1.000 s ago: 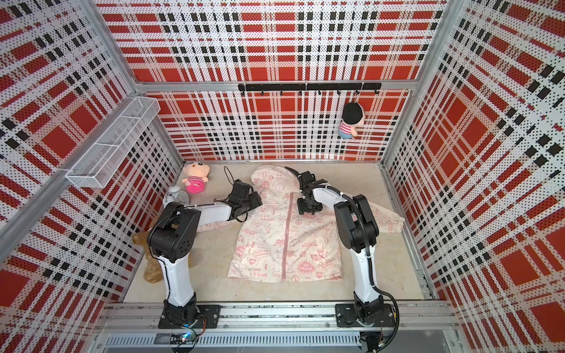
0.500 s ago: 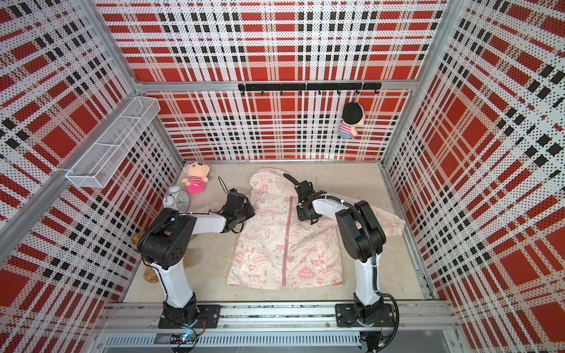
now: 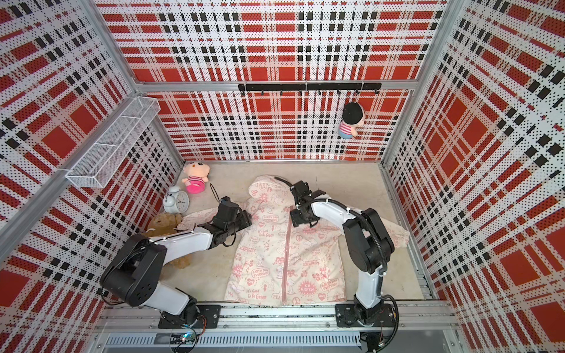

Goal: Unzip the jacket
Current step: Flatten out the jacket at the center of the board.

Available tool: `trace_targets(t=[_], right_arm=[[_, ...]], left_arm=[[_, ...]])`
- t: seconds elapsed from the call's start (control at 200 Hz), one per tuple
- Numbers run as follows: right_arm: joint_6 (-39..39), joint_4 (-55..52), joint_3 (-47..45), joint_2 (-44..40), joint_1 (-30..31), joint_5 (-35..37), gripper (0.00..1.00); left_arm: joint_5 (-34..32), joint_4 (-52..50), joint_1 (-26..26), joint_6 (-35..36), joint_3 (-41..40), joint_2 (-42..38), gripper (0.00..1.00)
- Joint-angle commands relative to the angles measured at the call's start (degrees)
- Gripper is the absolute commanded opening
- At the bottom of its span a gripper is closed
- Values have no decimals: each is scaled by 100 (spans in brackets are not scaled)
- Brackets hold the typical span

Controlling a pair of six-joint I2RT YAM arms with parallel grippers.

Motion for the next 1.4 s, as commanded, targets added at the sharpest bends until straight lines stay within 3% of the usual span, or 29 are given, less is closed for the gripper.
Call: trace_targets(t=[0.0,0.115,0.145,0.165,0.24,0.396,0.406,0.421,0.817,1.027,1.152,1.393], right_arm=[[-1074,-102,1218,509,39,311,84],[-1681,-143,2416,1325,30,386,87],[-1810,-160,2680,1540,25,364,90],[-1887,-169,2833,1640,27,339,99],[-2113,-78,3234,2008,36,137,100],[-2201,328,3332,2304,81,-93,97],[-2204,352,3327,2314,89,-103,97],[-2217,390,3314,2322,101,-113,97],[-2574,981,3010,2574,678,-458,96],[-2580,709,3559,3128,768,161,89],[-2582,478,4013,3508,763,682,72],[-2631,275,4485,3609,757,1545,4]], left_arm=[[-725,-284,8,82,322,-620,75],[-978,-331,95,102,335,-1184,78],[-973,-331,148,103,305,-1298,78],[-964,-331,175,102,285,-1377,78],[-914,-340,288,85,160,-1604,79],[-911,-269,408,117,-228,-2095,82],[-897,-254,416,115,-261,-2114,86],[-874,-222,432,119,-316,-2159,100],[-909,-85,549,137,-985,-2773,99],[-979,-177,568,130,-998,-2837,100],[-1043,-254,568,155,-989,-2863,100],[-1096,-340,599,242,-976,-2789,100]])
